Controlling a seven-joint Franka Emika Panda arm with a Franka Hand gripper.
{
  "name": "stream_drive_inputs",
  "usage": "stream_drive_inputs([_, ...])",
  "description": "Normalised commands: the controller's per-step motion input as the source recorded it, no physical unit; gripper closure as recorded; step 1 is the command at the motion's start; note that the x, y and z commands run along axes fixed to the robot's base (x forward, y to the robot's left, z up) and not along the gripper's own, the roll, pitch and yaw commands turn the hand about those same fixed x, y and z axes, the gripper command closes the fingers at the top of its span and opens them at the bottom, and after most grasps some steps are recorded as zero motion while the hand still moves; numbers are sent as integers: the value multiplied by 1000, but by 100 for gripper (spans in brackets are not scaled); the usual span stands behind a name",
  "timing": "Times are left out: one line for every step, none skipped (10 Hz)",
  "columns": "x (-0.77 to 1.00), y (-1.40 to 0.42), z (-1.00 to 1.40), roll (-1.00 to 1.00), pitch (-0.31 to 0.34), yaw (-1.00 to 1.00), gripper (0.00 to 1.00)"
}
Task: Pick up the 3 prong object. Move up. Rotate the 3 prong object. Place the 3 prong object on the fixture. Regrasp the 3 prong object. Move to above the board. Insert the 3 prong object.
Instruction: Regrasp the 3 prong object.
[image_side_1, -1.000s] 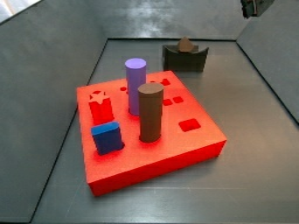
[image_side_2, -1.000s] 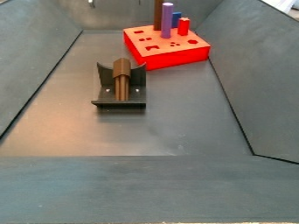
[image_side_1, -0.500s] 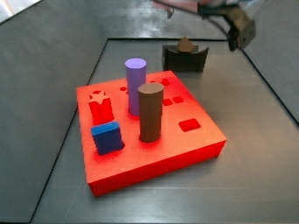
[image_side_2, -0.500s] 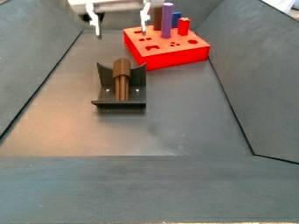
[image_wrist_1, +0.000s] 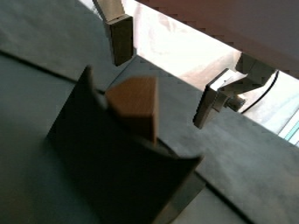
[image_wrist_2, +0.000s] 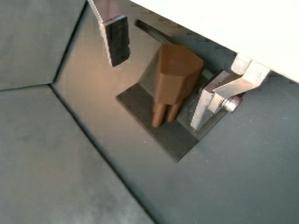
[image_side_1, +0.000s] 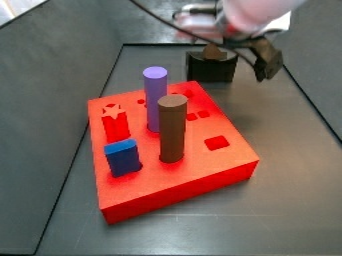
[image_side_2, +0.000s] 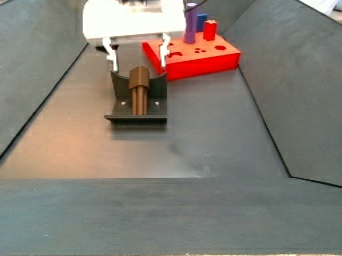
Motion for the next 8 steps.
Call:
stream_drive_inputs([91,14,-700,76,-84,-12,0])
stream_drive_inputs([86,7,-558,72,-66,-24,0])
stream_drive_inputs([77,7,-361,72,-44,-33,0])
stream_drive_inputs([68,2,-228,66,-26,-31,0])
stream_drive_inputs([9,-3,-171,61,-15,-31,0])
stream_drive_inputs([9,-3,-171,59,-16,-26,0])
stream_drive_inputs([9,-3,-170,59,-16,-23,0])
stream_drive_inputs([9,-2,-170,59,-16,-20,0])
